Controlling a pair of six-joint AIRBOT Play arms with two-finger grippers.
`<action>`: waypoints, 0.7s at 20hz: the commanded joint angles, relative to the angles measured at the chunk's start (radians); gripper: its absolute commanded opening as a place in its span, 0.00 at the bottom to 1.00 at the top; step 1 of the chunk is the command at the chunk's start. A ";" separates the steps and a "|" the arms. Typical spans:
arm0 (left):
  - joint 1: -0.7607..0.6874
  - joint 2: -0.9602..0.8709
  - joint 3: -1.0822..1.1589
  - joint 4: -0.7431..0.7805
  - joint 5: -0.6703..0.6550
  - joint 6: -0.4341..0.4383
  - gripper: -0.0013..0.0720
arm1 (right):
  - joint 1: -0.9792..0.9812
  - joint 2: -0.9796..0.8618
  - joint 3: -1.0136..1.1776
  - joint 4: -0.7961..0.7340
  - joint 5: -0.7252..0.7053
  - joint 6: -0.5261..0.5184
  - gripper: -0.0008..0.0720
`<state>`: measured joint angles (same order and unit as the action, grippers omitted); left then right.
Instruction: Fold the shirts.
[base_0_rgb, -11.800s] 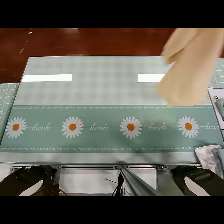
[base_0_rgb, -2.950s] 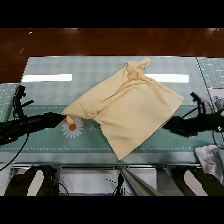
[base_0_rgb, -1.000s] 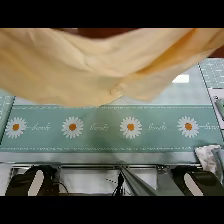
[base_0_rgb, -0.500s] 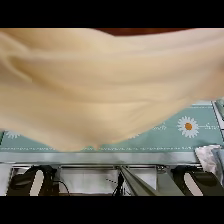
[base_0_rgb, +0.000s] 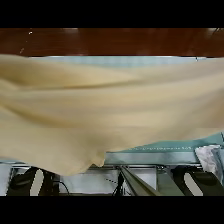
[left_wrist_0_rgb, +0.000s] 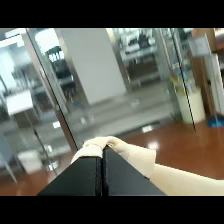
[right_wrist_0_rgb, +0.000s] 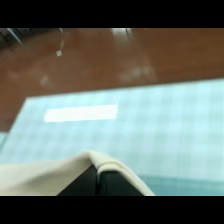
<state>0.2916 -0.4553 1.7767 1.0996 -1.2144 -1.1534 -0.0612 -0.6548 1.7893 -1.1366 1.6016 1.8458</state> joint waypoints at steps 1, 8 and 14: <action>0.016 -0.101 -0.032 0.000 -0.183 -0.114 0.05 | 0.001 -0.112 0.015 -0.116 0.237 -0.105 0.04; -0.012 -0.473 -0.327 -0.162 -0.200 -0.096 0.05 | 0.002 -0.597 0.008 -0.144 0.068 -0.353 0.04; -0.138 -0.838 -0.359 -0.158 -0.028 -0.044 0.05 | 0.002 -0.962 0.008 -0.076 -0.244 -0.396 0.04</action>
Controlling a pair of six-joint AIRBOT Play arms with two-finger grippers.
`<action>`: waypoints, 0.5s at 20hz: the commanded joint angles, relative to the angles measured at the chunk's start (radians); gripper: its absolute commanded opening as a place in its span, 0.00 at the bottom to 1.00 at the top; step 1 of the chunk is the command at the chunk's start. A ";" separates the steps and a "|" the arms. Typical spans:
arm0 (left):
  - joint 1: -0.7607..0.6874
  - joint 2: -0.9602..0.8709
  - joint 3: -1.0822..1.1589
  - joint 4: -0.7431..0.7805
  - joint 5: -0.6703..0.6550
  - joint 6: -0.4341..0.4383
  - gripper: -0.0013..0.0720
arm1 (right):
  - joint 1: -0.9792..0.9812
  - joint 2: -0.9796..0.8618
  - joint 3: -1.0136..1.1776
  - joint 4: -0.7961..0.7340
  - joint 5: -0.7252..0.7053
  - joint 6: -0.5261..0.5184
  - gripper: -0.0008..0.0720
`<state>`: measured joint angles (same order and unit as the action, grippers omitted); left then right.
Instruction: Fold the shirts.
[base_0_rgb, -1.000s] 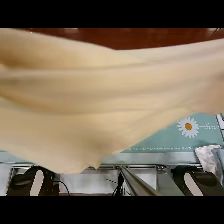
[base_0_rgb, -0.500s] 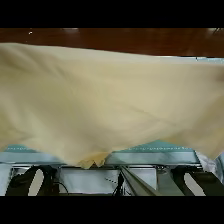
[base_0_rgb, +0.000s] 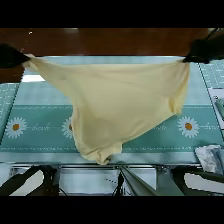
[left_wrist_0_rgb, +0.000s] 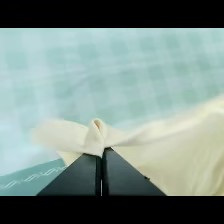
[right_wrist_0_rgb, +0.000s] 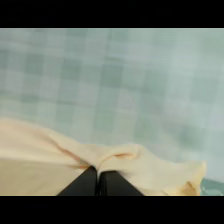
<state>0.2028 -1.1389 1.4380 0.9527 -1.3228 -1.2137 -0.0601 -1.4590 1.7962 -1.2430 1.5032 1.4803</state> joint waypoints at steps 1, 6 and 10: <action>-0.066 -0.200 -0.020 -0.011 0.112 0.016 0.05 | 0.001 -0.204 0.001 0.030 -0.171 -0.031 0.04; -0.131 -0.363 -0.020 -0.011 0.155 0.016 0.05 | 0.001 -0.368 0.001 0.021 -0.246 -0.029 0.04; -0.159 -0.452 -0.020 -0.011 0.084 0.015 0.10 | 0.001 -0.429 0.001 -0.006 -0.270 -0.015 0.06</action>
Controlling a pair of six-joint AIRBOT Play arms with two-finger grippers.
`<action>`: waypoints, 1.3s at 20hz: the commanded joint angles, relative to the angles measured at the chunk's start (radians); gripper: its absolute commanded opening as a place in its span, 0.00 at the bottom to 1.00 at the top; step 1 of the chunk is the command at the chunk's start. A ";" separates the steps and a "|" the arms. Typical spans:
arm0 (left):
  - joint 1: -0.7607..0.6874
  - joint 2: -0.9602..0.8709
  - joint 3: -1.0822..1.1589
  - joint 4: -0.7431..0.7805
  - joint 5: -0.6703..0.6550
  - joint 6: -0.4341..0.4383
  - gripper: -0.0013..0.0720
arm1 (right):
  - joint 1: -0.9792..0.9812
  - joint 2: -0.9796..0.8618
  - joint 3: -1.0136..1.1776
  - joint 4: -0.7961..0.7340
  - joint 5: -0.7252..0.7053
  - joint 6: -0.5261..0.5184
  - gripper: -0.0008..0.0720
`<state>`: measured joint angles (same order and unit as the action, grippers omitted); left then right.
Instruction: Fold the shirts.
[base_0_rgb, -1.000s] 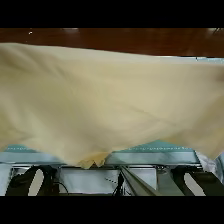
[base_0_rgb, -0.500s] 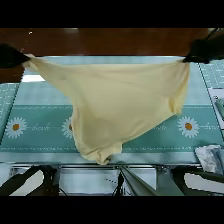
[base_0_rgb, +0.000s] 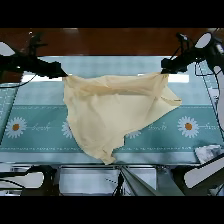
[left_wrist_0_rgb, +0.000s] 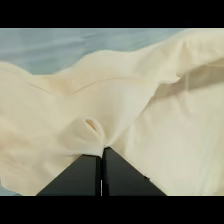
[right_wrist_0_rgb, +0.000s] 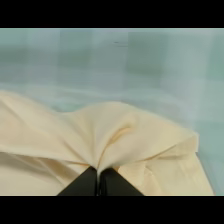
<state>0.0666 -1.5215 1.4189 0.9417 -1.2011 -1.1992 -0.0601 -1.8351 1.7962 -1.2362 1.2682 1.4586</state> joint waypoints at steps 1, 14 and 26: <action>-0.024 -0.083 -0.001 0.000 -0.048 -0.004 0.30 | 0.001 -0.053 0.001 -0.014 -0.035 0.003 0.19; 0.111 0.370 -0.389 0.093 -0.212 -0.223 0.75 | -0.319 0.304 -0.024 -0.186 0.271 -0.069 0.54; 0.009 0.773 -1.147 -0.091 -0.066 -0.224 0.99 | -0.416 0.356 -0.299 0.105 0.215 -0.164 0.61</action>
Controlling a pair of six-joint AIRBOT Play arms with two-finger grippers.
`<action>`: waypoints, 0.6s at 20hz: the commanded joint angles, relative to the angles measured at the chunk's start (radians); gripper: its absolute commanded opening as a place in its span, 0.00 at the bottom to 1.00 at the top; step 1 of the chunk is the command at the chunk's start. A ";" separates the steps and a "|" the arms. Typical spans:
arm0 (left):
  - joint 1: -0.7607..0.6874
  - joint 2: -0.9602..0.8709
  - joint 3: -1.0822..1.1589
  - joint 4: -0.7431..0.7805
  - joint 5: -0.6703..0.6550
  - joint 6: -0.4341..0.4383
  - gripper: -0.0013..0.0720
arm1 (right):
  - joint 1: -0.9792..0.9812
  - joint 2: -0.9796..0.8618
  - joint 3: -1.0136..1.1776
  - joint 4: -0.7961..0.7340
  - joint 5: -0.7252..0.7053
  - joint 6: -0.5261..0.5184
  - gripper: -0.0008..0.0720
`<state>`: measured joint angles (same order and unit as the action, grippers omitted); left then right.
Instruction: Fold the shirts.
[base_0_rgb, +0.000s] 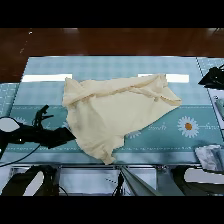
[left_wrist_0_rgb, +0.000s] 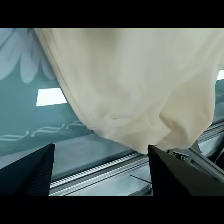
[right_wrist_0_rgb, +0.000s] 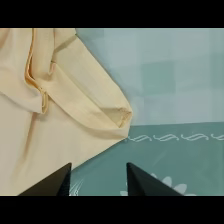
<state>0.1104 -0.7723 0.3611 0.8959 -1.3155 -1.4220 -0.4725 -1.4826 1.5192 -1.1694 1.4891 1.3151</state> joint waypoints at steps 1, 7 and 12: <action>-0.059 0.018 -0.105 -0.052 0.074 -0.001 0.99 | -0.005 0.003 -0.023 0.037 -0.006 -0.021 0.61; -0.216 -0.098 -0.140 -0.175 0.309 0.000 0.98 | -0.005 0.003 -0.023 0.039 0.002 -0.023 0.60; -0.352 -0.304 -0.138 -0.447 0.452 0.185 0.55 | -0.005 0.003 -0.023 0.038 0.026 -0.019 0.60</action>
<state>-0.1726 -0.9695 0.2264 0.6075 -0.9543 -1.3594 -0.4763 -1.4803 1.4971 -1.1324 1.5021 1.2934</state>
